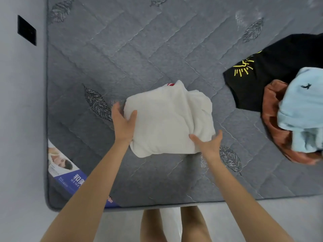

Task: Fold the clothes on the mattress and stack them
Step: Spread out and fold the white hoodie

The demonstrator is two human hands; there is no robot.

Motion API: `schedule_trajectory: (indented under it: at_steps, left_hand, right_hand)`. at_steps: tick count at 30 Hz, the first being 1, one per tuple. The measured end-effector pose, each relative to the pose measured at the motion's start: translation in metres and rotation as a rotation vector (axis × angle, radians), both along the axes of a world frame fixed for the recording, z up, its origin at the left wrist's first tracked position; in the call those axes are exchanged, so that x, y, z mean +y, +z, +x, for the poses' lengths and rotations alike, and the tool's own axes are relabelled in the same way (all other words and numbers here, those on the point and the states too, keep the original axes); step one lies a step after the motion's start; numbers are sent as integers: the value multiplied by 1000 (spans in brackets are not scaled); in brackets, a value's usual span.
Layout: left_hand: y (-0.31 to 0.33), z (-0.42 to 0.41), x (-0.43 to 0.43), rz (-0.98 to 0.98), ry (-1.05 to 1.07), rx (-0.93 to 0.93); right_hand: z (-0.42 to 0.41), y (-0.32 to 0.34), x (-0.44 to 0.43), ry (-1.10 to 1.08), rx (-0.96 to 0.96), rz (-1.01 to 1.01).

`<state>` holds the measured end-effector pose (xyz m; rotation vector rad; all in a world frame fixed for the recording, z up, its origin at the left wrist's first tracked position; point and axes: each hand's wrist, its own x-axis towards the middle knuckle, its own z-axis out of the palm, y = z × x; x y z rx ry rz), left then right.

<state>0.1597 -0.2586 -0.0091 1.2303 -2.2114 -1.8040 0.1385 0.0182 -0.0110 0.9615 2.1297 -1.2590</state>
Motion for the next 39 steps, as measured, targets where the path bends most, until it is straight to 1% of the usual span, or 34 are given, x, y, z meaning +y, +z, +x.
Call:
schedule_trajectory:
  at_steps: [2, 4, 6, 8, 11, 14, 15, 18, 20, 22, 25, 28, 30, 33, 35, 39]
  left_hand:
    - [0, 21, 9, 134, 120, -75]
    - [-3, 39, 17, 241, 169, -203]
    - [-6, 48, 24, 369, 189, -253]
    - [-13, 49, 27, 456, 176, -230]
    - [-23, 41, 29, 444, 172, -268]
    - [-31, 35, 27, 364, 286, -327]
    - [-33, 34, 25, 369, 307, -348]
    - [-31, 36, 19, 484, 283, -374]
    - [-24, 38, 15, 564, 247, -356]
    - [-14, 42, 13, 610, 279, -303]
    - [9, 52, 11, 680, 334, -237]
    - [38, 72, 6, 729, 336, -182]
    - [53, 90, -1, 730, 342, -139]
    - [68, 116, -22, 674, 362, -105]
    - [73, 137, -40, 641, 371, -66]
    - [79, 184, -78, 637, 402, 43]
  right_hand:
    - [-17, 1, -2, 171, 74, 94]
    - [-34, -2, -7, 267, 103, 104]
    - [-48, -8, -12, 294, 85, 77]
    - [-57, -15, -14, 279, 16, 25]
    - [-60, -25, -11, 269, -66, 19]
    - [-60, -26, -12, 259, -90, 74]
    - [-60, -24, -13, 237, -107, 51]
    - [-66, -15, -11, 209, -184, -148]
    - [-72, -2, -5, 214, -273, -225]
    - [-75, 8, 0, 229, -330, -270]
    - [-70, 29, 0, 234, -326, -344]
    - [-56, 53, -7, 210, -281, -422]
    - [-45, 70, -16, 195, -241, -477]
    - [-25, 87, -39, 212, -173, -534]
    - [-5, 92, -58, 229, -152, -573]
    - [46, 96, -99, 232, -127, -610]
